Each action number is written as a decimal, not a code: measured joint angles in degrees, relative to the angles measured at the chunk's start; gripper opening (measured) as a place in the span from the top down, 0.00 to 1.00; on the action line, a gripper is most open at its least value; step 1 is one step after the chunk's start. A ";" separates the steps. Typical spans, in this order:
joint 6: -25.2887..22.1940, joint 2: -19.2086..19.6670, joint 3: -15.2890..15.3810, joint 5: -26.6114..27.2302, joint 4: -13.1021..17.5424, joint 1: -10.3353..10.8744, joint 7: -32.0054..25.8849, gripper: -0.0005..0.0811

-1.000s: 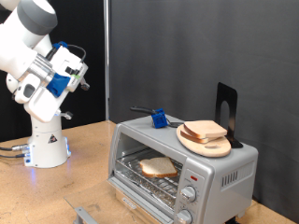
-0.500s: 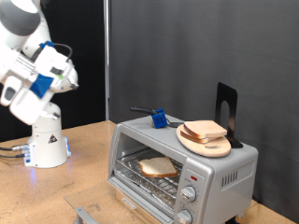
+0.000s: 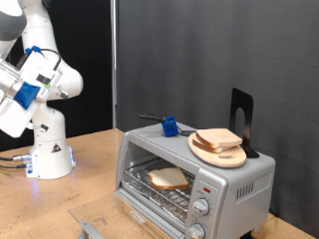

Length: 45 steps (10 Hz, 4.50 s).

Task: Make a piece of toast with the oven

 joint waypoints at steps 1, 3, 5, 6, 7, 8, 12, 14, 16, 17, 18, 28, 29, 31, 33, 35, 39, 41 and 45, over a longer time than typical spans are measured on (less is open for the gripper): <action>-2.92 0.54 -0.73 -0.40 0.17 0.00 0.50 0.01; -2.05 3.26 -1.89 -0.49 0.06 0.00 -0.74 0.01; 4.76 7.72 -2.03 -0.19 -0.62 0.16 -3.57 0.01; 7.45 10.11 -1.99 0.22 -0.83 0.42 -4.11 0.01; 10.67 12.47 -1.84 0.71 -1.14 0.77 -5.43 0.01; 15.13 14.71 -1.48 1.80 -1.87 1.27 -7.21 0.01; 4.09 16.79 -4.84 5.19 0.35 1.32 -13.17 0.01; 3.00 17.01 -7.20 8.03 0.99 1.07 -16.83 0.01; 8.34 18.78 -6.94 11.26 0.83 1.64 -17.41 0.01; 9.37 21.10 -6.49 12.41 1.18 2.21 -17.49 0.01; 9.31 23.94 -6.03 12.97 2.05 2.88 -17.50 0.01; 10.06 42.25 -1.68 26.08 5.15 3.72 -40.95 0.01; 11.14 42.87 -1.39 27.84 5.01 3.73 -40.93 0.01; 13.31 44.76 0.43 30.65 4.83 3.97 -40.93 0.01; 13.58 46.50 2.99 32.30 4.72 4.68 -40.94 0.01; 13.46 47.07 5.56 33.44 4.07 5.69 -40.96 0.01; 12.23 44.89 8.19 34.62 1.29 7.08 -40.36 0.01; 9.32 42.07 7.18 34.25 0.32 6.08 -38.88 0.01; 3.48 34.66 5.65 32.96 -2.03 4.72 -35.29 0.01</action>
